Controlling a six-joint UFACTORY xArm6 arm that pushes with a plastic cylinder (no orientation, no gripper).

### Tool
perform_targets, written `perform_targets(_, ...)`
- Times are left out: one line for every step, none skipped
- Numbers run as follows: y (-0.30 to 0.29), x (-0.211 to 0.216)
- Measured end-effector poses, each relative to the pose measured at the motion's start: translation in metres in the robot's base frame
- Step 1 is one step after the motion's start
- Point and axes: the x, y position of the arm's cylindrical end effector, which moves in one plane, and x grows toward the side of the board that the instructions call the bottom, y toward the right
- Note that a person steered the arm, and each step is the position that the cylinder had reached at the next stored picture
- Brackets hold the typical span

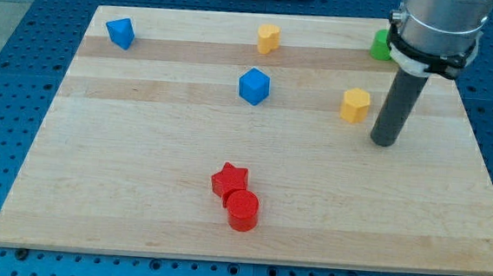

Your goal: Push the yellow hexagon into the yellow heart

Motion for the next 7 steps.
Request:
perform_targets(-0.006,-0.011)
perform_targets(-0.023,-0.035)
perform_targets(-0.040,-0.063)
perform_targets(-0.057,-0.091)
perform_targets(-0.070,-0.114)
perform_targets(-0.084,-0.136)
perform_targets(-0.098,-0.155)
